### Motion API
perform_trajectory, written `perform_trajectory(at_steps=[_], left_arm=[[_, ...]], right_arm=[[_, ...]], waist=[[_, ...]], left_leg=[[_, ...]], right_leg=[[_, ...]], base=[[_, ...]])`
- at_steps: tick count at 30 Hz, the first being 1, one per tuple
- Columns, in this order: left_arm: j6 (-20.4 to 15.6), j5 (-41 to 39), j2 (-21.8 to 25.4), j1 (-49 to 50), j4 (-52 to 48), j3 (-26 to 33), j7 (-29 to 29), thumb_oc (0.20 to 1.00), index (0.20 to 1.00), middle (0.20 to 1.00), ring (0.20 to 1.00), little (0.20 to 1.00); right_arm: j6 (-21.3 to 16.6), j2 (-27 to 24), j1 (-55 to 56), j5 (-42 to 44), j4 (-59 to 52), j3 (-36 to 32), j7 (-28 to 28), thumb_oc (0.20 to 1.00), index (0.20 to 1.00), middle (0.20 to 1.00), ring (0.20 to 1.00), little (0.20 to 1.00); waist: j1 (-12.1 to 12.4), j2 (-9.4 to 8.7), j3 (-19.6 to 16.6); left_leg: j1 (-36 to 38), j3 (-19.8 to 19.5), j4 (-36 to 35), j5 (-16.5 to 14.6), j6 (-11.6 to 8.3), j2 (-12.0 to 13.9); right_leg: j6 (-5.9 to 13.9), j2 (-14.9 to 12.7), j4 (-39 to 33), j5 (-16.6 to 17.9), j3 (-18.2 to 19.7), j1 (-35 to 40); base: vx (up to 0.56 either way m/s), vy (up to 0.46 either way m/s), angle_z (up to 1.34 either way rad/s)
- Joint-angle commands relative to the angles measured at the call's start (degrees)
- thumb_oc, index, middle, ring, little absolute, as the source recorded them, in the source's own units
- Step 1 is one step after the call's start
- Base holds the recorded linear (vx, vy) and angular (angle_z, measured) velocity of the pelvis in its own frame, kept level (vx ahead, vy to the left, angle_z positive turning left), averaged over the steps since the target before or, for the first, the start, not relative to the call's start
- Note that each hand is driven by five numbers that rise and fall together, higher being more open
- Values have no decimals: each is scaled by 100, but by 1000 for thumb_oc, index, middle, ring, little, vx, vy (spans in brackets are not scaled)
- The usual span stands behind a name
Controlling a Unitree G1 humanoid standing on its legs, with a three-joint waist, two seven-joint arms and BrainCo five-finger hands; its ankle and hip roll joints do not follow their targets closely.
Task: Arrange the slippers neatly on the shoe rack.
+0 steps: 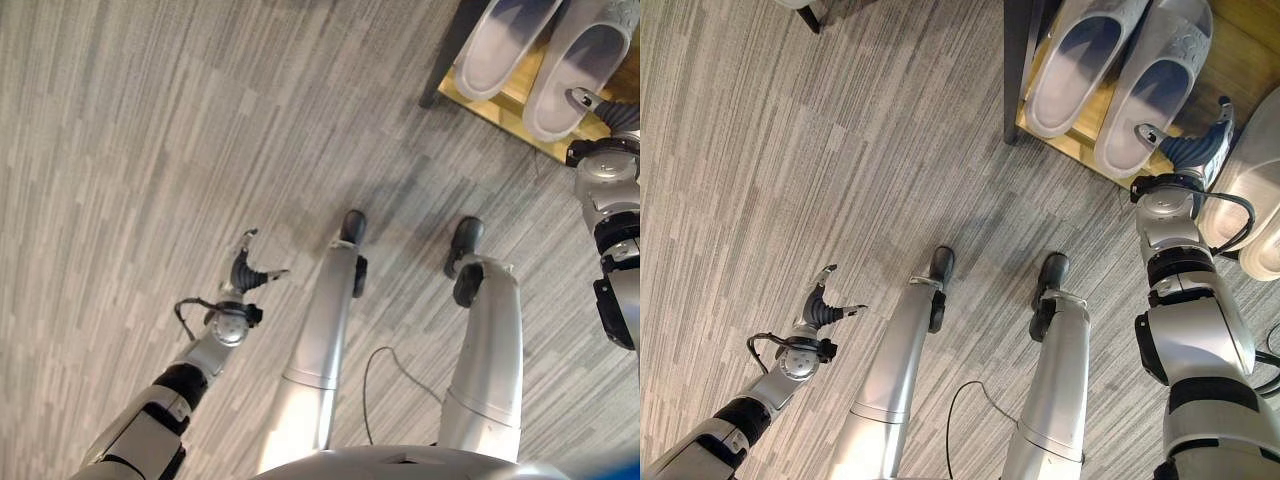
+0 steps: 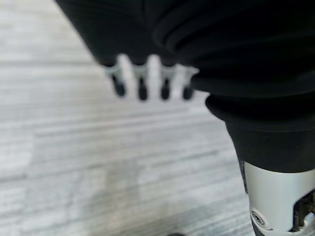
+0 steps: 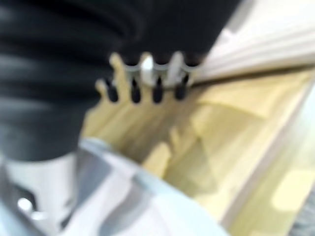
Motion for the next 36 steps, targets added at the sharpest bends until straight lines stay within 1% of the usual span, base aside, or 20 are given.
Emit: perform_trajectory(at_steps=[1,5,6,8,9,11,19,20,21,25,30,32,33,34,35,36], left_arm=[[-118,-300,-118,79,38,394,-154,1000,1000,1000,1000,1000],[-106,-233,-170,108,144,368,-182,1000,1000,1000,1000,1000],[-78,-230,-255,76,335,359,-182,1000,1000,1000,1000,1000],[-88,-229,-259,72,351,360,-180,1000,1000,1000,1000,1000],[-68,-227,-294,42,458,352,-176,1000,1000,1000,1000,1000],[-59,-228,-331,16,533,349,-153,1000,1000,1000,1000,1000],[-26,-55,-337,-112,515,292,-74,1000,1000,1000,1000,1000],[9,-25,-383,-164,610,269,-51,1000,1000,1000,1000,1000],[9,-25,-382,-163,611,268,-50,1000,1000,1000,1000,1000],[45,37,-464,-266,764,261,5,1000,1000,1000,1000,1000],[39,66,-465,-326,734,247,51,1000,1000,1000,1000,1000],[26,37,-460,-315,670,268,71,1000,1000,1000,1000,1000],[-13,19,-415,-287,470,318,126,1000,1000,1000,1000,1000],[-12,462,-215,-309,130,279,374,1000,1000,1000,1000,1000],[-4,618,-116,-318,-75,259,386,1000,1000,1000,1000,1000],[-35,595,-65,-337,-373,284,351,1000,1000,1000,1000,1000]], right_arm=[[-549,105,130,240,-695,-190,-284,1000,1000,1000,1000,1000],[-608,249,297,225,-843,-321,-287,1000,1000,1000,1000,1000],[-647,474,311,292,-792,-295,-225,1000,1000,1000,1000,1000],[-652,478,309,294,-788,-290,-224,1000,1000,1000,1000,1000],[-663,611,299,315,-805,-272,-202,1000,1000,1000,1000,1000],[-664,719,287,306,-847,-276,-231,1000,1000,1000,1000,1000],[-684,1090,327,220,-1058,-187,-193,1000,1000,1000,1000,1000],[-748,1299,315,416,-1006,-239,-150,1000,1000,1000,1000,1000],[-749,1301,316,418,-1005,-239,-148,1000,1000,1000,1000,1000],[-769,1668,430,472,-999,-233,-79,1000,1000,1000,1000,1000],[-733,1678,430,372,-964,-256,-137,1000,1000,1000,1000,1000],[-655,1672,529,178,-882,-386,-399,1000,1000,1000,1000,1000],[-625,1700,701,172,-888,-466,-458,1000,1000,1000,1000,1000],[-586,1738,1008,84,-899,-598,-488,1000,1000,1000,1000,1000],[-533,1759,1259,-11,-869,-667,-476,1000,1000,1000,1000,1000],[-424,1856,1787,-130,-824,-769,-421,1000,1000,1000,1000,1000]], waist=[[-49,148,39],[-58,143,4],[-49,130,-14],[-56,131,-19],[-50,121,-34],[-59,115,-37],[-51,75,-106],[-46,56,-167],[-45,55,-169],[-69,18,-323],[-68,14,-336],[-81,1,-318],[-84,-10,-295],[-101,-13,-253],[-115,-15,-221],[-180,-26,-157]], left_leg=[[-121,-388,-537,221,-140,203],[-120,-411,-604,251,-126,175],[-121,-417,-662,291,-125,175],[-121,-419,-671,298,-125,172],[-120,-443,-690,312,-128,159],[-120,-445,-699,329,-127,142],[-119,-481,-744,363,-122,146],[-117,-506,-717,356,-123,156],[-117,-507,-716,355,-124,157],[-99,-521,-752,344,-107,189],[12,-536,-830,352,-104,185],[174,-538,-894,363,-105,203],[301,-537,-947,364,-113,234],[547,-536,-1081,376,-119,286],[730,-531,-1199,393,-125,315],[1213,-560,-1517,452,-143,365]], right_leg=[[138,38,-137,-237,63,574],[138,22,-194,-233,60,589],[142,29,-239,-221,53,597],[141,26,-246,-218,50,598],[149,23,-267,-202,54,601],[153,23,-261,-197,57,599],[152,-5,-315,-214,24,629],[148,10,-325,-218,1,655],[148,11,-326,-218,0,656],[142,40,-401,-228,-48,710],[150,28,-464,-232,-61,832],[153,29,-519,-225,-86,980],[148,32,-578,-219,-119,1113],[158,31,-687,-192,-188,1338],[173,29,-791,-170,-231,1508],[180,-22,-1061,-106,-343,1973]], base=[[-62,46,0],[-8,3,1],[0,0,0],[0,0,0],[0,0,0],[-7,15,1],[0,0,0],[0,0,0],[0,0,0],[0,0,0],[0,0,0],[-16,-6,2],[-50,2,4],[-54,-3,4],[-73,-39,6],[-102,-79,8]])
